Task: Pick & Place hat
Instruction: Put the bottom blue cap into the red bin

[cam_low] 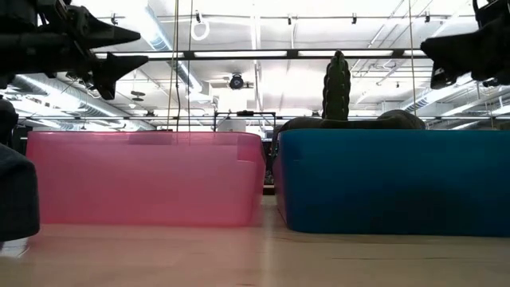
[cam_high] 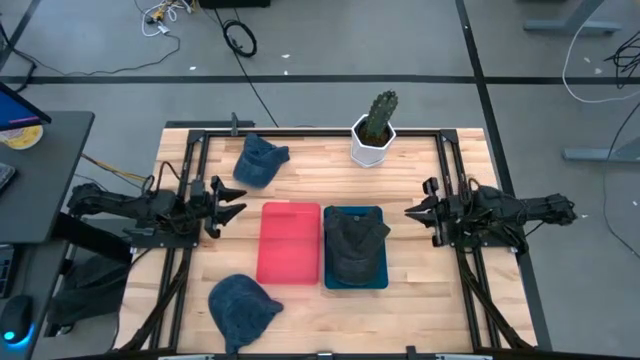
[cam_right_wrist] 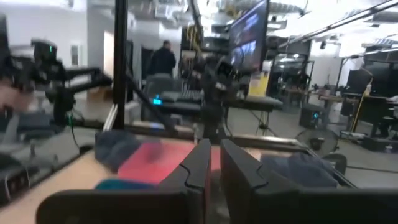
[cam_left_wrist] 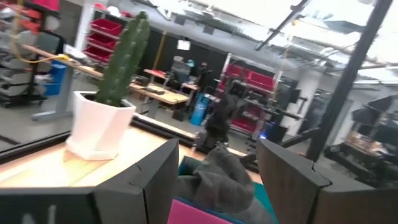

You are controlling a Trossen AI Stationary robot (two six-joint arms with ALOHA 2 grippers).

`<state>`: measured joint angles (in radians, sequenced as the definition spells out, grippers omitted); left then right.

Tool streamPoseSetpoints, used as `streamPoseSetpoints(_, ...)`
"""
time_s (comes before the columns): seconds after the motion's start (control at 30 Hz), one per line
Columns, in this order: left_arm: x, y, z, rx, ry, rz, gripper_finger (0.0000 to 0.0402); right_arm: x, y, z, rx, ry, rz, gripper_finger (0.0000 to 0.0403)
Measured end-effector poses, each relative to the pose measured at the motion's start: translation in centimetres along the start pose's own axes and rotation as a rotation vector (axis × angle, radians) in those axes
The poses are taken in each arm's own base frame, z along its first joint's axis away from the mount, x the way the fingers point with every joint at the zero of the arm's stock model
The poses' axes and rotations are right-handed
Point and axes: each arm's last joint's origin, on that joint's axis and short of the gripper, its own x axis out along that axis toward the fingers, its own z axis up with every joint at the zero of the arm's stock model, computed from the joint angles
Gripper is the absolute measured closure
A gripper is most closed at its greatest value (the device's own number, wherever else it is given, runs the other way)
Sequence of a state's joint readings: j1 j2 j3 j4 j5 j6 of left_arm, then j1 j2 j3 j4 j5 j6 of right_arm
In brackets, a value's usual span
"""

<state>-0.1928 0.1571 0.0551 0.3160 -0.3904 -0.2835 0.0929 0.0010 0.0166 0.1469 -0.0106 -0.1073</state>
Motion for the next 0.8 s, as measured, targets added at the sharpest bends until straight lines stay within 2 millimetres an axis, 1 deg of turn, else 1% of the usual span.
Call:
streamPoseSetpoints(0.17, 0.3, -0.3, 0.4, -0.022, -0.043, -0.043, 0.0181, 0.0, 0.0, -0.4, -0.053, 0.043, 0.005, 0.0364)
streamPoseSetpoints(0.37, 0.6, -0.5, 0.6, -0.053, -0.070, -0.052, 0.0181, -0.1, 0.1, -1.4, -0.118, 0.143, 0.018, 0.0364)
streamPoseSetpoints(0.57, 0.8, -0.7, 0.9, -0.030, -0.091, -0.056, 0.0181, -0.1, 0.1, -1.3, -0.134, 0.142, -0.004, 0.0364)
streamPoseSetpoints(0.7, 1.1, -1.4, 2.9, 0.019, -0.122, -0.062, 0.0181, -0.1, 0.1, -1.3, -0.133, 0.141, -0.004, 0.0364)
streamPoseSetpoints(0.8, 1.6, -2.2, 4.7, 0.077, -0.082, -0.056, 0.0181, -0.1, 0.1, -1.3, -0.132, 0.141, -0.004, 0.0364)
